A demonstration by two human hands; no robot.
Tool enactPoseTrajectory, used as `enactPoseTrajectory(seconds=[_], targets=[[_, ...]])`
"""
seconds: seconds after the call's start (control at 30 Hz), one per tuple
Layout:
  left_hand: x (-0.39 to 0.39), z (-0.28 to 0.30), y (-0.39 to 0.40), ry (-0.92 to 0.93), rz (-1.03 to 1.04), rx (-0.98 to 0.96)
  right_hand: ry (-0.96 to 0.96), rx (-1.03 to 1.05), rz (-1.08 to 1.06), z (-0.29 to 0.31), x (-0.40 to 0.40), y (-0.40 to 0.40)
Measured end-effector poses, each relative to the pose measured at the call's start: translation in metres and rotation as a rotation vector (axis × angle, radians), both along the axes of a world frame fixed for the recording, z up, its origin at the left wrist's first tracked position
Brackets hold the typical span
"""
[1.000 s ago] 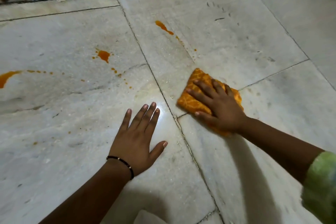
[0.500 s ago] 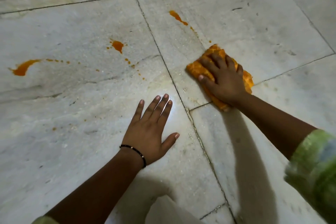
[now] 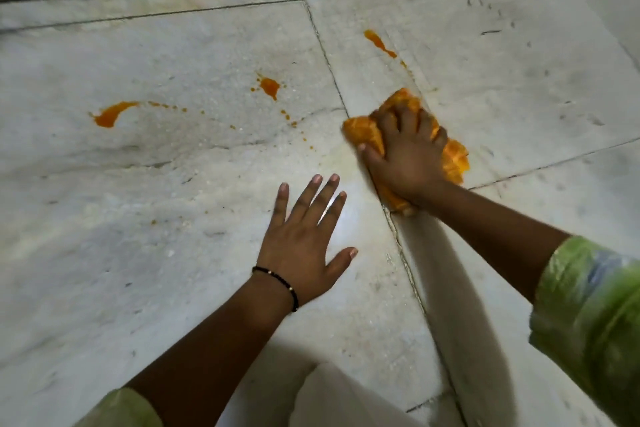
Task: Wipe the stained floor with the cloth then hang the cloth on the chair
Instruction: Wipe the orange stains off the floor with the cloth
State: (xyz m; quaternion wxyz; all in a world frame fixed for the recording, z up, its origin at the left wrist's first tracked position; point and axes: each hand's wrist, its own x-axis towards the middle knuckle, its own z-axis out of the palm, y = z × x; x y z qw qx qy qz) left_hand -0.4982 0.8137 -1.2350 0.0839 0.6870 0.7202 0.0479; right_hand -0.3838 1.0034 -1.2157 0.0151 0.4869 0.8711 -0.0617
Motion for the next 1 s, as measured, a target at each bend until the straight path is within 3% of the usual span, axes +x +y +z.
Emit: enactPoseTrajectory(seconds=[0.1, 0.2, 0.3, 0.4, 0.47, 0.7, 0.77, 0.87, 1.0], targets=[[-0.036, 0.004, -0.042, 0.009, 0.180, -0.008, 0.030, 0.042, 0.355, 0.001, 0.017, -0.054], [-0.087, 0.012, -0.101, 0.038, 0.277, -0.036, -0.059, -0.028, 0.696, 0.008, 0.049, -0.062], [-0.129, 0.019, -0.158, 0.055, 0.366, -0.099, -0.243, -0.184, 0.797, 0.020, 0.062, -0.038], [-0.148, 0.014, -0.193, 0.025, 0.420, -0.170, -0.395, -0.253, 0.743, 0.028, 0.045, -0.029], [-0.150, 0.008, -0.199, 0.016, 0.446, -0.159, -0.421, -0.302, 0.591, 0.026, 0.022, -0.035], [-0.151, -0.003, -0.201, 0.024, 0.423, -0.053, -0.009, -0.117, -0.103, 0.001, -0.084, -0.102], [-0.150, -0.004, -0.199, 0.029, 0.414, -0.048, -0.012, -0.092, -0.083, -0.002, -0.090, -0.139], [-0.151, -0.003, -0.201, 0.022, 0.416, -0.045, -0.024, -0.070, 0.136, -0.002, -0.071, -0.192], [-0.151, -0.005, -0.201, 0.011, 0.420, -0.047, -0.070, -0.065, 0.198, 0.005, -0.028, -0.185]])
